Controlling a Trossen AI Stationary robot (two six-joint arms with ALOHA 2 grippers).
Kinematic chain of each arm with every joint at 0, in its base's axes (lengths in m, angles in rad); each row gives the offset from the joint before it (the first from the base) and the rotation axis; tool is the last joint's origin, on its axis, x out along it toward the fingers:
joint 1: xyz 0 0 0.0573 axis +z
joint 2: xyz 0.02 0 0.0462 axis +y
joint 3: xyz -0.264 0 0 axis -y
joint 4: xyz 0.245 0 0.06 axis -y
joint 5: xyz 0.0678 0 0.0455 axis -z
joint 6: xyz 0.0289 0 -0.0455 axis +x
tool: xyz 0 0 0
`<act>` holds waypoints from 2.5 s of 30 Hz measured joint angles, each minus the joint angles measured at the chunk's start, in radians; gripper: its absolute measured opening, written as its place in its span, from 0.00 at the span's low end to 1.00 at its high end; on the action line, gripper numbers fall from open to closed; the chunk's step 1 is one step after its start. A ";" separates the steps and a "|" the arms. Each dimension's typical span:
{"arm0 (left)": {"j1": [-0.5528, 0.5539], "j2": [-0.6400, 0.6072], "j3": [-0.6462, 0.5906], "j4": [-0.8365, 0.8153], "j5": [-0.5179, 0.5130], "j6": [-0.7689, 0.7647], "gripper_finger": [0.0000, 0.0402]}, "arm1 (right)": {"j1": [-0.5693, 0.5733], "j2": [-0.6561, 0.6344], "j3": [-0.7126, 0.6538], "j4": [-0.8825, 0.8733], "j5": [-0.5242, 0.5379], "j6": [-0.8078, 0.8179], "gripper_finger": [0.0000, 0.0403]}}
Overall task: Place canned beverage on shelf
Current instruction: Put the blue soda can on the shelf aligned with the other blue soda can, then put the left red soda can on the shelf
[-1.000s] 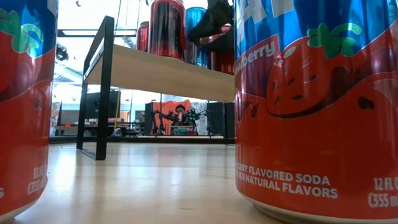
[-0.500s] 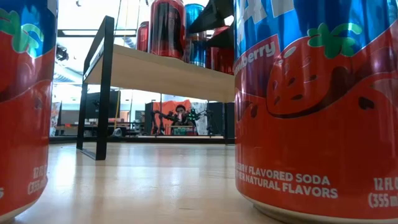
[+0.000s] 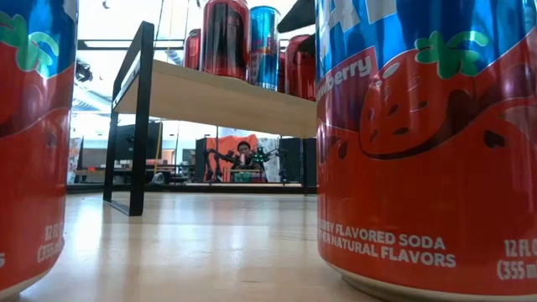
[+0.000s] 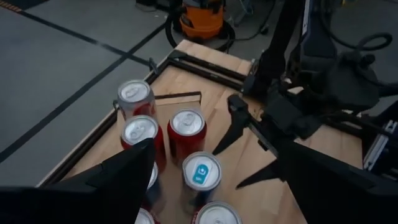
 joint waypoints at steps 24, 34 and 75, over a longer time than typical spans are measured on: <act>0.000 0.117 0.000 -0.008 0.016 -0.001 0.87 | -0.086 0.090 -0.001 0.062 -0.017 0.037 0.76; 0.000 0.117 0.000 -0.050 0.162 -0.054 0.87 | -0.037 0.078 -0.001 0.053 -0.070 0.017 0.76; -0.377 0.220 0.000 -0.062 0.407 -0.500 0.87 | 0.261 -0.128 0.185 -0.741 -0.504 0.309 0.70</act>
